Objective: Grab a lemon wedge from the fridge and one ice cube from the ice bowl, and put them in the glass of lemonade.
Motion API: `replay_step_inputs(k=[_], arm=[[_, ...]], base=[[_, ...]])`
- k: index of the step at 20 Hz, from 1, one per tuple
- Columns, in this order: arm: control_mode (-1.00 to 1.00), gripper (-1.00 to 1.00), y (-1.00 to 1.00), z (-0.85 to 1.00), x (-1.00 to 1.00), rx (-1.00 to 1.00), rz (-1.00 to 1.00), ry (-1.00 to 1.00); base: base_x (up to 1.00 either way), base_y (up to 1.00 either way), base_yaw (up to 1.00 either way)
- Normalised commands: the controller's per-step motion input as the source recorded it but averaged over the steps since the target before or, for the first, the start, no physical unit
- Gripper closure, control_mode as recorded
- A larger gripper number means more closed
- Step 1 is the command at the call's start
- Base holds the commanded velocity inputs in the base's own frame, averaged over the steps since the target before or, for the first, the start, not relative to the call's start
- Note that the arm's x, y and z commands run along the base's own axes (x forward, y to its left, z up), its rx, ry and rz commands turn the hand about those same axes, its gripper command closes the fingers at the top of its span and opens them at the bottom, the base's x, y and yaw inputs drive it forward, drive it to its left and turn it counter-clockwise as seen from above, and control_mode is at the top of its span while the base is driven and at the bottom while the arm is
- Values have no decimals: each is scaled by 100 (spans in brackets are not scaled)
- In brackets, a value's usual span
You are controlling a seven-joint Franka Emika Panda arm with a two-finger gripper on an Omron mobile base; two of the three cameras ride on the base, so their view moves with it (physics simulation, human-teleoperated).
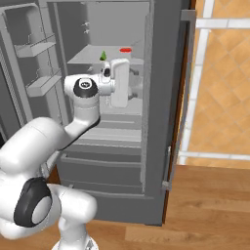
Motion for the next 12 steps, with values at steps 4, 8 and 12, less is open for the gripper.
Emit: replay_step_inputs(k=[4,8,12], arm=[[-100,-100,-100,-1,-9,3,-27,0],[-100,-100,-82,0,-40,13,-8,-2],[-100,-100,-4,23,-66,26,0,-19]], base=[[0,0,0],[0,0,0],[0,0,0]])
